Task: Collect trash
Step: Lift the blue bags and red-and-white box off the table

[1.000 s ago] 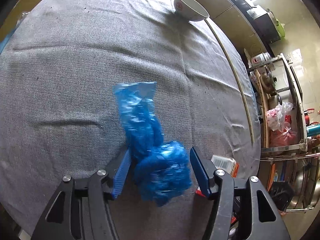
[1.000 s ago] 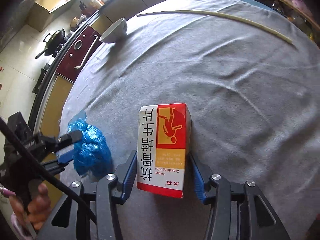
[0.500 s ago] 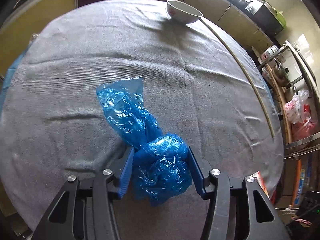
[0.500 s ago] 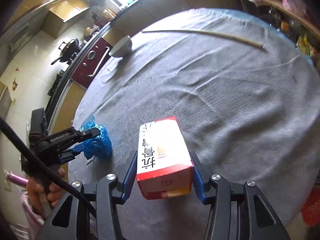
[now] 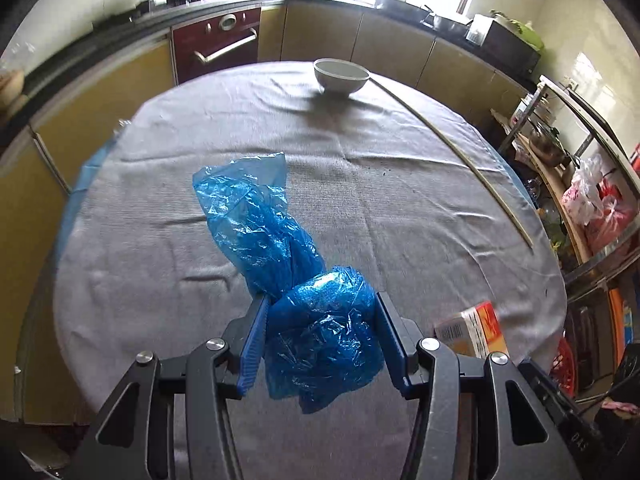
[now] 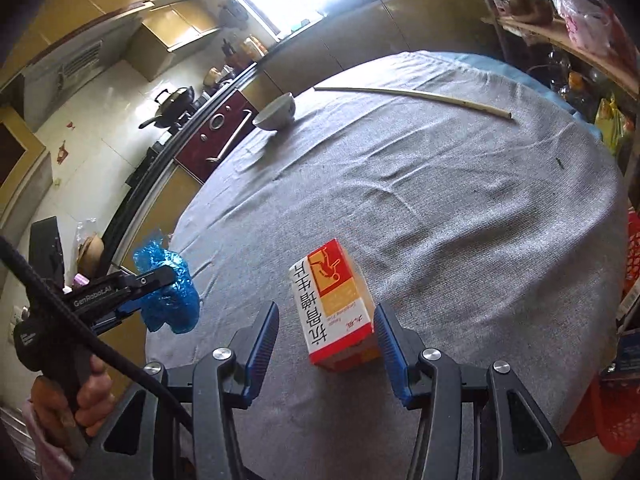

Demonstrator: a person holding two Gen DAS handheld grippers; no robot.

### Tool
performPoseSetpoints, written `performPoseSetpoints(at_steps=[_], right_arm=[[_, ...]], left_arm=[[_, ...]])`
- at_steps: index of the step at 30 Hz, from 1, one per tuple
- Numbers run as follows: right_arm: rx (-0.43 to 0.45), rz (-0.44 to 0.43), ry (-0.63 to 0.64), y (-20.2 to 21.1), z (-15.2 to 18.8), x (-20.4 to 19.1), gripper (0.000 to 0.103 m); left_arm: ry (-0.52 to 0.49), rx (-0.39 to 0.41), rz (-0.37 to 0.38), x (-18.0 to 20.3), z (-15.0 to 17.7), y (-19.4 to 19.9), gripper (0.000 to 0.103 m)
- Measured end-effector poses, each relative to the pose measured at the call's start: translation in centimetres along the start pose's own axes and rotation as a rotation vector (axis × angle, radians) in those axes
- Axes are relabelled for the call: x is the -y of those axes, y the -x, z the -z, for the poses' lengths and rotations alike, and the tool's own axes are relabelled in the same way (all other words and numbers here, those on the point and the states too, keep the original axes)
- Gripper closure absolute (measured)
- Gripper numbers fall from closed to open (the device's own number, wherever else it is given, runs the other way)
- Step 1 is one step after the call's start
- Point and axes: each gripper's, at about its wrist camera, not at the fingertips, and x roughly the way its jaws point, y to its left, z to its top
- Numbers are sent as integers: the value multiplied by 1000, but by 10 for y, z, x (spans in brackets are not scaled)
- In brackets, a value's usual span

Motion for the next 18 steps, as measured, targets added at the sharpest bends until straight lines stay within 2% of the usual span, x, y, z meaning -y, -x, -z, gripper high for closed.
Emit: performPoseSetpoints(at_steps=[12,14,18], right_arm=[[45,-68,-53,40,21,0,48],[37,-70,-56,43,22,0,43],[1,-61,-90,37,19,6,42]], left_arm=[[-57,100,-13,14,31,61,49],[-65,116,-17,13,32,67,49],[-55,120,-1,10,26,66,49]])
